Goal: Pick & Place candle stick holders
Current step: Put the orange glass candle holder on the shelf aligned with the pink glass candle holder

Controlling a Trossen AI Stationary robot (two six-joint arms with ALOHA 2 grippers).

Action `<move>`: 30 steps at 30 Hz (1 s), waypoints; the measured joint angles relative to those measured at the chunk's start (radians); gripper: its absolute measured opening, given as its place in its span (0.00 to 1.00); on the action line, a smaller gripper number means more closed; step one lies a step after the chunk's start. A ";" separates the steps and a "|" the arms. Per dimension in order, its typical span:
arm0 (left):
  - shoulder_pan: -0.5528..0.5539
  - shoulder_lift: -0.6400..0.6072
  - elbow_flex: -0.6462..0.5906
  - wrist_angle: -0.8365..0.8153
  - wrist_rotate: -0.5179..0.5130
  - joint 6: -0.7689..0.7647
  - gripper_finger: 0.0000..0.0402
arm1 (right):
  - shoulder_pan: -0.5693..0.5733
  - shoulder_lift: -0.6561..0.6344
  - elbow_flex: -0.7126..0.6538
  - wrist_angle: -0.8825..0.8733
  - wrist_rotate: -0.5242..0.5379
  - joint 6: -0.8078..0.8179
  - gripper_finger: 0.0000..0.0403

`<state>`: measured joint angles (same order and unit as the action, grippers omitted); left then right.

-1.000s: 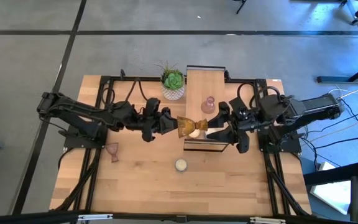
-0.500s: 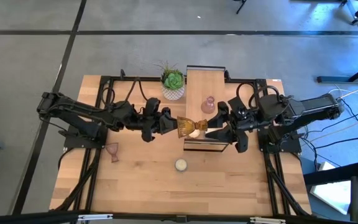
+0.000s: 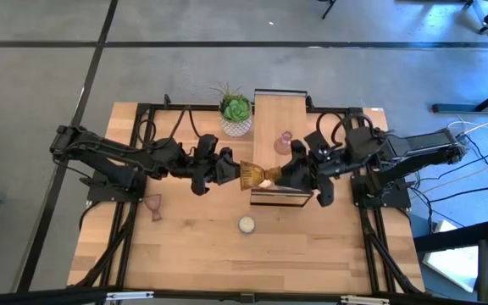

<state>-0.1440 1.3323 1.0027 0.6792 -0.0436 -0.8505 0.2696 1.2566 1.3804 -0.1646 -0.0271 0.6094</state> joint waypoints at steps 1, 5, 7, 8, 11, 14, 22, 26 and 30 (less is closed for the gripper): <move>0.000 0.000 0.000 0.001 -0.002 0.000 0.04 | -0.002 0.000 0.000 0.000 0.000 0.000 0.25; 0.000 0.000 0.000 0.000 -0.004 -0.001 0.04 | -0.011 -0.001 0.000 -0.003 0.000 0.000 0.17; 0.000 0.000 0.000 -0.001 -0.006 -0.001 0.04 | -0.013 -0.001 0.000 -0.008 0.001 0.000 0.14; 0.000 0.000 0.000 -0.002 -0.006 -0.001 0.04 | -0.013 -0.001 0.000 -0.009 0.002 0.000 0.13; 0.000 -0.001 0.000 -0.002 -0.005 -0.001 0.04 | -0.013 -0.001 0.000 -0.010 0.006 0.001 0.12; 0.001 -0.001 0.000 -0.002 -0.004 -0.002 0.06 | -0.013 -0.002 0.000 -0.012 0.008 0.003 0.12; 0.004 0.002 0.000 -0.009 -0.006 -0.022 0.12 | -0.015 0.002 -0.003 -0.033 0.020 0.007 0.11; 0.003 -0.008 0.000 -0.033 -0.031 -0.025 0.15 | -0.016 0.002 -0.003 -0.057 0.025 0.011 0.11; 0.003 -0.013 0.001 -0.063 -0.062 -0.026 0.20 | -0.016 0.002 0.005 -0.108 0.047 0.019 0.10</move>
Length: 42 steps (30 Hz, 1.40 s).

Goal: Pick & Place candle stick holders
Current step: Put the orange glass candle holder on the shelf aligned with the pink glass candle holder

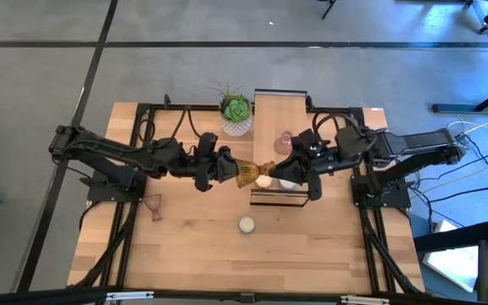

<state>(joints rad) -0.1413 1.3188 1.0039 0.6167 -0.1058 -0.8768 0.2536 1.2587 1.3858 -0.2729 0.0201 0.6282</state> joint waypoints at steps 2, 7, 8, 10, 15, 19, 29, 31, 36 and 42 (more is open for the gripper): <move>-0.001 -0.003 0.000 -0.016 -0.005 -0.005 0.22 | 0.001 0.000 0.014 -0.024 0.009 -0.002 0.10; -0.001 -0.034 0.000 -0.074 -0.008 -0.023 0.29 | 0.002 -0.017 0.026 -0.058 0.020 -0.009 0.10; -0.002 -0.043 0.000 -0.092 -0.006 -0.026 0.30 | 0.002 -0.024 0.028 -0.064 0.028 -0.011 0.10; -0.009 -0.064 0.000 -0.135 -0.008 -0.026 0.31 | 0.003 -0.039 0.028 -0.086 0.033 -0.010 0.10; -0.026 -0.147 0.000 -0.350 -0.054 -0.022 0.32 | 0.003 -0.081 0.029 -0.161 0.054 0.004 0.10; -0.036 -0.214 0.000 -0.522 -0.104 -0.026 0.32 | 0.001 -0.103 0.030 -0.277 0.188 0.020 0.09; -0.042 -0.254 0.000 -0.684 -0.167 -0.054 0.32 | -0.037 0.025 0.258 -0.582 0.342 -0.143 0.09; -0.042 -0.247 0.000 -0.688 -0.167 -0.062 0.32 | -0.053 0.073 0.334 -0.656 0.348 -0.184 0.09; -0.044 -0.234 0.000 -0.714 -0.165 -0.079 0.32 | -0.081 0.234 0.550 -0.857 0.351 -0.280 0.08; -0.075 -0.215 0.000 -0.726 -0.172 -0.084 0.32 | -0.132 0.423 0.790 -1.132 0.375 -0.323 0.08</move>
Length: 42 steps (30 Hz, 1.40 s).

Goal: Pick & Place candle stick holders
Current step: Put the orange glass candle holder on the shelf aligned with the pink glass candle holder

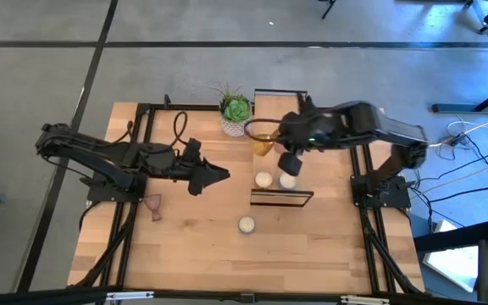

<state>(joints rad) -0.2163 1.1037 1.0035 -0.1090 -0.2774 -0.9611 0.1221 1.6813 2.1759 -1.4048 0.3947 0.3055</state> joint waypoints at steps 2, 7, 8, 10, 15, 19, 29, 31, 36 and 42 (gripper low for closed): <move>-0.010 0.008 0.000 -0.001 -0.010 -0.005 0.32 | -0.017 0.048 0.049 -0.074 0.000 -0.007 0.08; -0.028 0.032 0.000 0.007 -0.024 -0.006 0.32 | -0.032 0.122 0.092 -0.169 0.013 -0.079 0.08; -0.031 0.037 0.000 0.008 -0.025 -0.012 0.32 | -0.032 0.129 0.092 -0.166 0.025 -0.096 0.08; -0.033 0.047 0.000 0.017 -0.028 -0.018 0.32 | -0.032 0.140 0.093 -0.163 0.028 -0.132 0.08; -0.033 0.067 0.000 0.023 -0.027 -0.025 0.32 | -0.037 0.160 0.092 -0.165 0.058 -0.176 0.08; -0.033 0.076 0.000 0.030 -0.027 -0.025 0.32 | -0.051 0.177 0.092 -0.166 0.068 -0.188 0.08; -0.033 0.075 0.000 0.031 -0.026 -0.059 0.32 | -0.098 0.267 0.092 -0.166 0.077 -0.278 0.08; -0.033 0.075 0.000 0.030 -0.025 -0.074 0.32 | -0.112 0.285 0.091 -0.167 0.076 -0.292 0.08; -0.033 0.075 0.000 0.031 -0.017 -0.101 0.32 | -0.149 0.309 0.091 -0.166 0.076 -0.301 0.08; -0.033 0.075 0.000 0.031 -0.013 -0.121 0.32 | -0.181 0.307 0.089 -0.166 0.072 -0.322 0.08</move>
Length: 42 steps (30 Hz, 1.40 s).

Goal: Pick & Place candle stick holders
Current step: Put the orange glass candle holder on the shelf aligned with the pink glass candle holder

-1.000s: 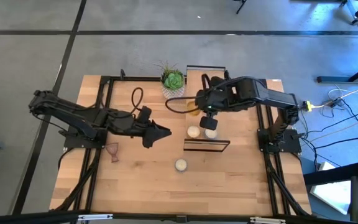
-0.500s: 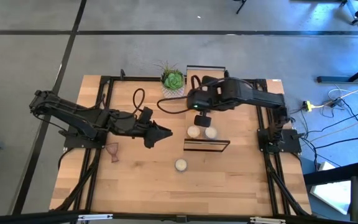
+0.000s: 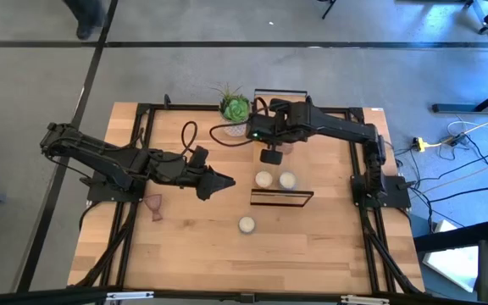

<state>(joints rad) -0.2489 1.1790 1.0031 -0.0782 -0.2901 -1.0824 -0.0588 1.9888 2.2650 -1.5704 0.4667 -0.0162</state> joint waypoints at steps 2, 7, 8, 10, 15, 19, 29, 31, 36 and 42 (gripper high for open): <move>0.000 0.000 0.000 0.000 0.000 -0.005 0.32 | -0.016 0.000 -0.011 -0.001 0.000 -0.008 0.08; 0.000 0.000 0.000 0.000 0.004 -0.015 0.32 | -0.045 0.000 -0.060 0.000 -0.019 -0.010 0.08; 0.000 0.000 0.000 0.000 0.004 -0.015 0.32 | -0.047 0.000 -0.074 0.000 -0.022 -0.011 0.08; 0.000 0.000 0.000 0.000 0.004 -0.014 0.32 | -0.046 0.000 -0.096 -0.001 -0.026 -0.013 0.08; 0.000 0.000 0.000 0.000 0.003 -0.006 0.32 | -0.031 0.000 -0.121 -0.001 -0.025 -0.025 0.08; 0.000 0.000 0.000 0.000 0.000 0.004 0.32 | -0.010 0.000 -0.122 -0.001 -0.026 -0.041 0.08; 0.000 0.000 0.000 0.000 0.000 0.014 0.32 | 0.014 0.000 -0.122 0.012 -0.025 -0.060 0.08; 0.000 0.000 0.000 0.000 0.000 0.014 0.32 | 0.013 0.000 -0.122 0.011 -0.024 -0.064 0.08; 0.000 0.000 0.000 0.000 0.000 0.014 0.32 | 0.013 0.000 -0.122 0.012 -0.022 -0.071 0.08; 0.000 -0.001 0.000 0.000 0.001 0.014 0.32 | 0.013 0.000 -0.122 0.019 -0.022 -0.082 0.10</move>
<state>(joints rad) -0.2489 1.1782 1.0031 -0.0784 -0.2895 -1.0679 -0.0456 1.9884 2.1429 -1.5509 0.4450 -0.0982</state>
